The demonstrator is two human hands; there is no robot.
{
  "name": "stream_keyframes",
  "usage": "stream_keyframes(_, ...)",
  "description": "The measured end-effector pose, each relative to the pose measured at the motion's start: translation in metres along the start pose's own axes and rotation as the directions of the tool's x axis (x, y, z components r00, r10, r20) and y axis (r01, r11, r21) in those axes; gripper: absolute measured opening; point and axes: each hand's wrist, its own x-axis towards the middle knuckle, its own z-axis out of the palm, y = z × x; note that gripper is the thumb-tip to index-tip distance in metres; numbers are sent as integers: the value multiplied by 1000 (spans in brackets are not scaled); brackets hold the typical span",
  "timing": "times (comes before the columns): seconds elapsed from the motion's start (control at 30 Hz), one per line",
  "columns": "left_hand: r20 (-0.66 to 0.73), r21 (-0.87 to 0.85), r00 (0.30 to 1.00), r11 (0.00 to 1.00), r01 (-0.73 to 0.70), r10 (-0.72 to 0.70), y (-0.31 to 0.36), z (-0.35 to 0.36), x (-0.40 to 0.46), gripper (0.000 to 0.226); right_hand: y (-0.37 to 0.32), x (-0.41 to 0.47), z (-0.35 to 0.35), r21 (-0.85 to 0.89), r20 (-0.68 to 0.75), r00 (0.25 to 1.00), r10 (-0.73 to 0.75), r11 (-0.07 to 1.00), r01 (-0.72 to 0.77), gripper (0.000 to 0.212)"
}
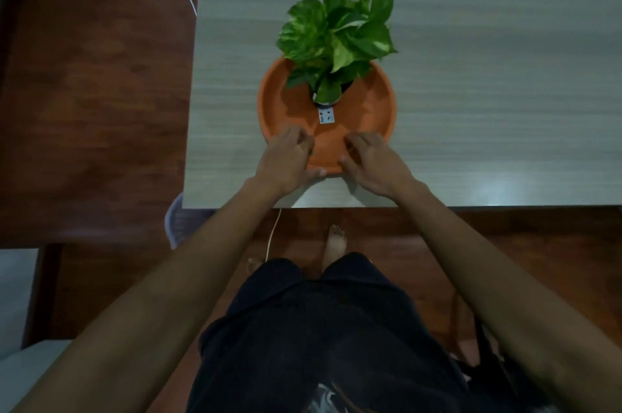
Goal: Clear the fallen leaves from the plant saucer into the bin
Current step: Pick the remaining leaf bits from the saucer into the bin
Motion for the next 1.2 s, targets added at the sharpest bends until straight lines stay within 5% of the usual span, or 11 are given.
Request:
stream_keyframes(0.17,56,72,998,997,-27,23,6,8,-4,62,14,-4,8,-110,80,992,-93,989,102,87)
stream_keyframes(0.43,69,25,998,1000,-2,0,11,3,-7,41,22,-4,14,-81,-21,981,-193,978,190,64)
stream_keyframes(0.63,104,-133,994,991,-19,33,3,-6,-6,21,20,-4,6,29,-9,989,-146,989,146,46)
stream_keyframes(0.9,-22,-303,1000,953,-8,1,-10,-9,-13,12,9,-5,-1,155,-12,997,-75,985,76,19)
stream_keyframes(1.03,-163,-586,959,805,95,-232,-18,-14,-23,10,-8,-6,-8,288,-86,996,-26,956,50,12)
stream_keyframes(1.2,-150,-788,888,594,159,-436,-47,-22,-49,16,-59,0,-9,351,-202,979,-30,931,100,14)
